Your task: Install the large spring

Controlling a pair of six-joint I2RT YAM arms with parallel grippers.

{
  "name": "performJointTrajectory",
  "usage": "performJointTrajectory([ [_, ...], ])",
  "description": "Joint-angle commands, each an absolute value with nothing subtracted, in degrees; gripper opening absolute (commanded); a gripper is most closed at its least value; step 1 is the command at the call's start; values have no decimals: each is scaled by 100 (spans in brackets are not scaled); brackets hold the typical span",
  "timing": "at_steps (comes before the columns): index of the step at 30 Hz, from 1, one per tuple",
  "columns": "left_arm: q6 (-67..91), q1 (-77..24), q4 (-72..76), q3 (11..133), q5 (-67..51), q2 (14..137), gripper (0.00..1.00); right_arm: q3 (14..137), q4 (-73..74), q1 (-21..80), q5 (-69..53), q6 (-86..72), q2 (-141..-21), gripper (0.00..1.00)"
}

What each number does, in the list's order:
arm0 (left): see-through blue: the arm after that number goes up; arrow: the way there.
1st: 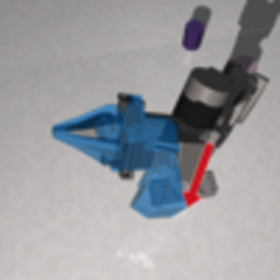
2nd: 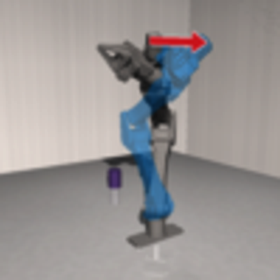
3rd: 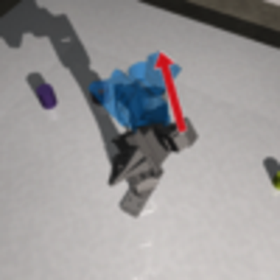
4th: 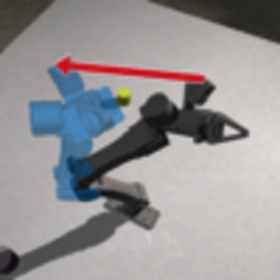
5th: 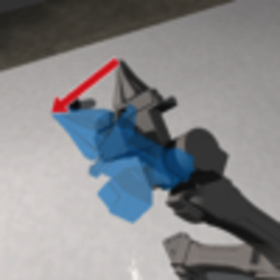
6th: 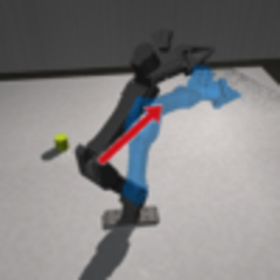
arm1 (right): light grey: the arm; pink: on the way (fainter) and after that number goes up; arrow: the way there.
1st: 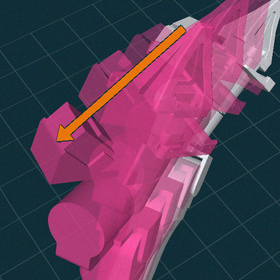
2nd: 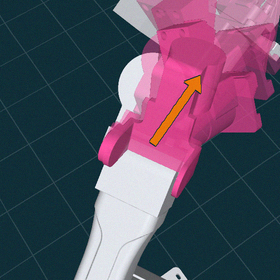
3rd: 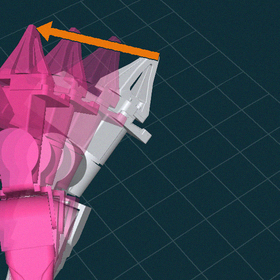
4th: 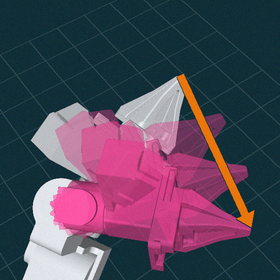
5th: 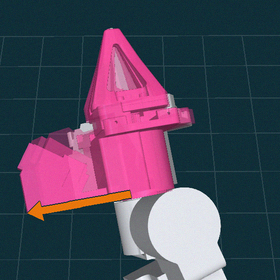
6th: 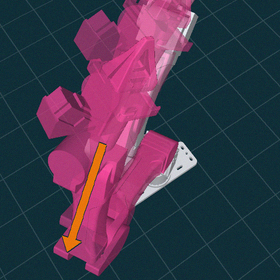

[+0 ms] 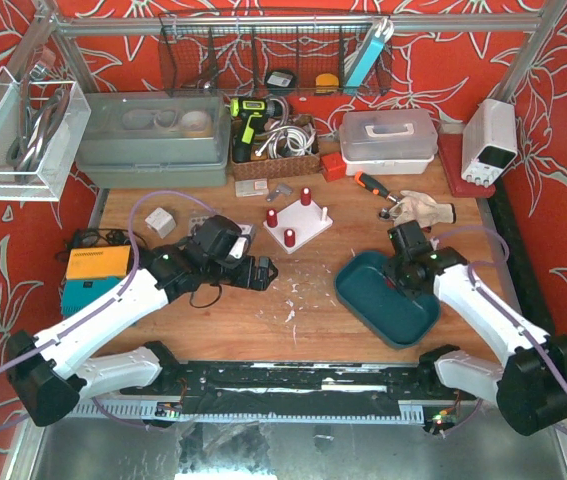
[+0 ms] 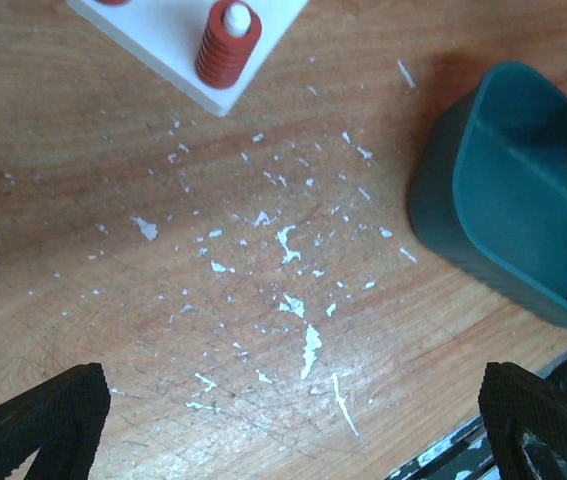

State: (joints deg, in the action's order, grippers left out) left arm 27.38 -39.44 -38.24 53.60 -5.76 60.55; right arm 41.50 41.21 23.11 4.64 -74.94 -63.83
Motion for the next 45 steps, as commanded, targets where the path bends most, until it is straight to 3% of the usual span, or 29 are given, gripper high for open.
performJointTrajectory([
  [1,2906,-3931,-3940,5739,-166,6066,100,4900,4356,2294,529,-5530,-6248,17],
  [7,2869,-3812,-3758,6169,-466,6376,98,5674,4023,2362,-559,-3695,-6525,17],
  [13,3005,-3797,-3467,6795,-1547,7005,73,5955,3164,2875,-1405,-2338,-6800,17],
  [19,3105,-3797,-3304,7363,-1989,7396,47,5702,1742,3964,-1038,-1029,-6639,14],
  [25,3228,-3789,-3494,7751,-2278,7742,46,5315,615,4415,-1175,-319,-6508,12],
  [29,3445,-3780,-3473,7865,-2632,7862,55,4709,-83,4616,-1205,298,-6156,10],
  [45,3338,-3779,-3658,7971,-3164,8249,55,4513,-110,4863,-1120,645,-5893,8],
])
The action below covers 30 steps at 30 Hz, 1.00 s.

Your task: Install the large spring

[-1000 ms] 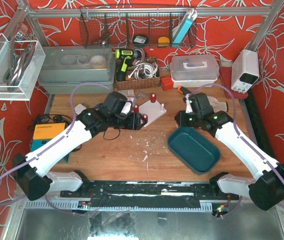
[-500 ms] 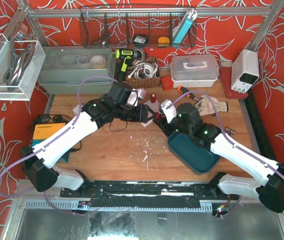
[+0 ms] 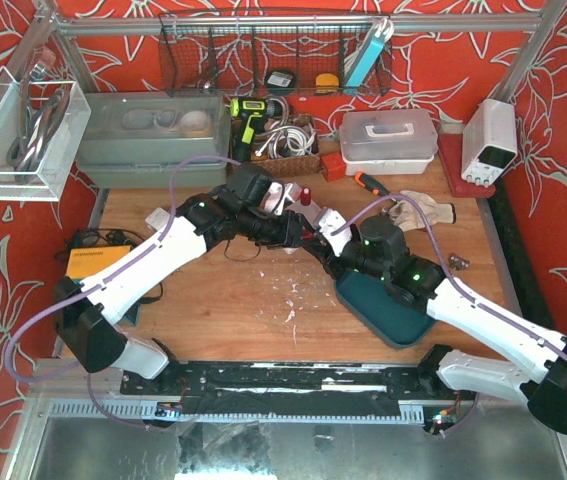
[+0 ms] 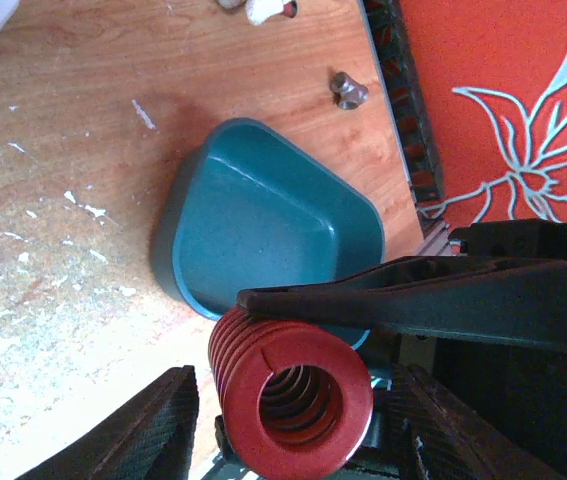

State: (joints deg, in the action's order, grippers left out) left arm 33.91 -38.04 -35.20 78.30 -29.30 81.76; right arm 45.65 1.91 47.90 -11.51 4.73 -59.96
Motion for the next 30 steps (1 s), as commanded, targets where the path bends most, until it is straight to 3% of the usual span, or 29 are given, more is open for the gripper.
performJointTrajectory([
  [1,3340,-3779,-3642,7978,-3157,8263,55,4509,-106,4868,-1117,653,-5901,8],
  [7,3356,-3779,-3586,7998,-3198,8340,49,4512,-89,4916,-1099,691,-5905,7],
  [15,3356,-3781,-3541,8057,-3245,8433,14,4540,75,4938,-894,569,-6046,10],
  [19,3292,-3779,-3504,8138,-3128,8621,0,4574,388,4938,-727,305,-6057,35],
  [21,3219,-3779,-3468,8219,-2926,8756,0,4667,845,4931,-540,60,-6005,57],
  [24,3002,-3779,-3463,8446,-2508,9052,0,4711,1768,4934,-68,-511,-5743,78],
  [26,2792,-3779,-3472,8663,-2137,9271,0,4663,2329,4926,376,-1079,-5458,87],
  [30,2369,-3788,-3411,9090,-1393,9750,0,4641,3862,4903,1079,-2473,-4947,94],
])
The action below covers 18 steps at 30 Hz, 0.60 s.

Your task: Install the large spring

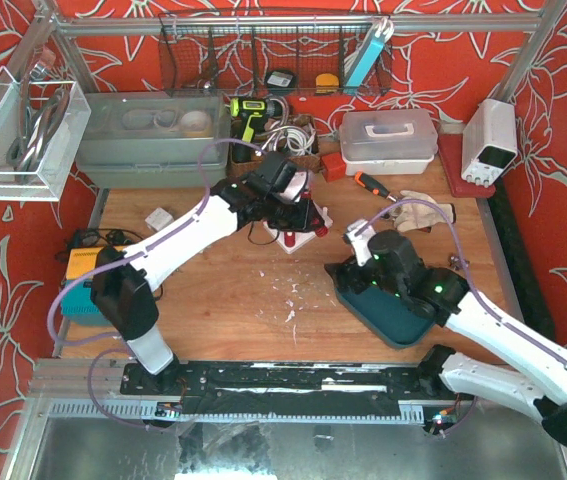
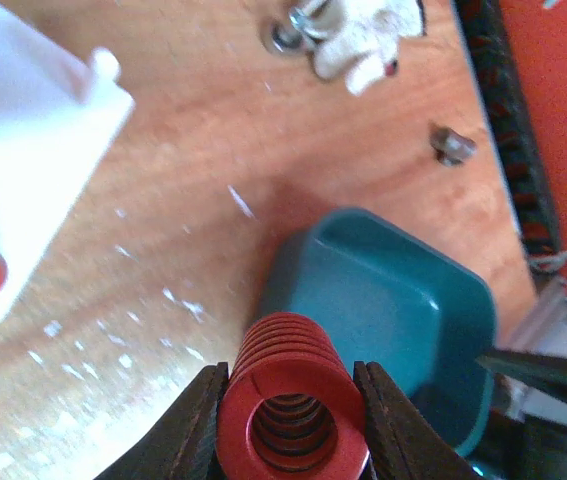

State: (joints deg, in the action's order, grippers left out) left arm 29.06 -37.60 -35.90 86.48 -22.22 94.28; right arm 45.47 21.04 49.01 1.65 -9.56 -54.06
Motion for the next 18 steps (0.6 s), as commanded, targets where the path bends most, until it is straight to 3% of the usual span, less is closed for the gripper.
performJointTrajectory([
  [1,2298,-3795,-3405,9200,-1191,9876,0,4641,4109,4890,1081,-2737,-4849,96],
  [8,1799,-3895,-3117,9742,-36,10514,0,4772,5210,4841,1317,-3794,-4770,99],
  [18,1433,-4042,-3060,10641,663,11584,0,4800,5652,4825,1406,-3552,-4846,99],
])
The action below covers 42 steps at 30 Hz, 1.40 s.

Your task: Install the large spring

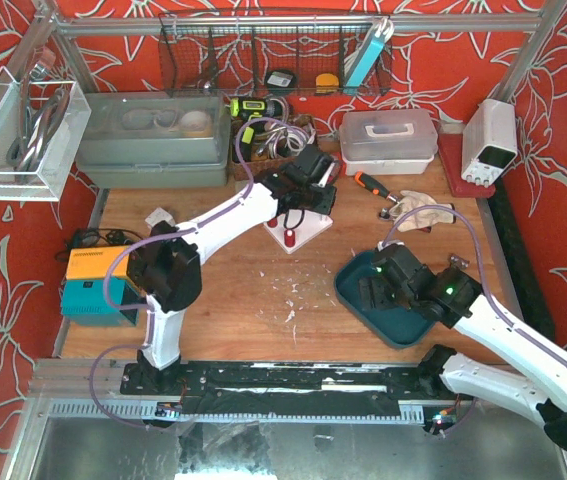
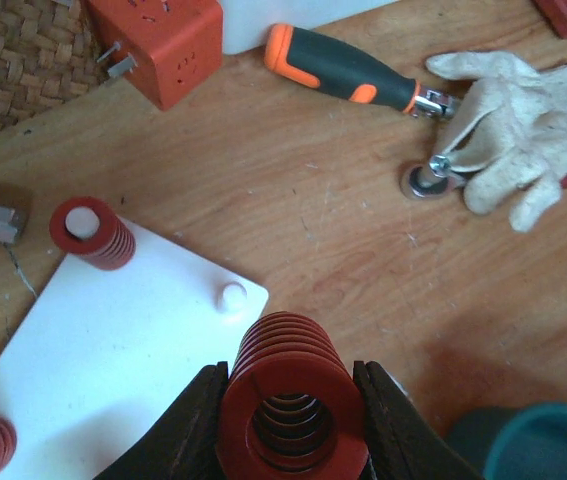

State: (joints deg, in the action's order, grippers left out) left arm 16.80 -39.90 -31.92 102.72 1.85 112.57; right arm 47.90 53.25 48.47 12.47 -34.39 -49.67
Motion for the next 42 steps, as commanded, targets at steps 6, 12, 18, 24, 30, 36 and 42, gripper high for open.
performJointTrajectory([
  [6,1233,-4045,-3303,11262,918,12227,0,4724,5692,4815,1483,-3557,-4767,99],
  [12,1198,-4034,-3326,11509,1087,12554,0,4729,5707,4799,1494,-3514,-4783,99],
  [18,1255,-4034,-3377,11520,1043,12703,0,4755,5735,4790,1591,-3485,-4773,99],
  [24,1327,-4034,-3538,11625,974,12753,0,4734,5686,4746,1602,-3403,-4829,99],
  [30,1349,-4034,-3586,11613,1006,12828,0,4728,5662,4687,1582,-3371,-4942,99],
  [36,1389,-4034,-3594,11622,922,12975,2,4716,5680,4641,1560,-3374,-4895,99],
  [42,1441,-4039,-3780,11696,1017,13040,2,4684,5669,4607,1538,-3373,-4877,99],
])
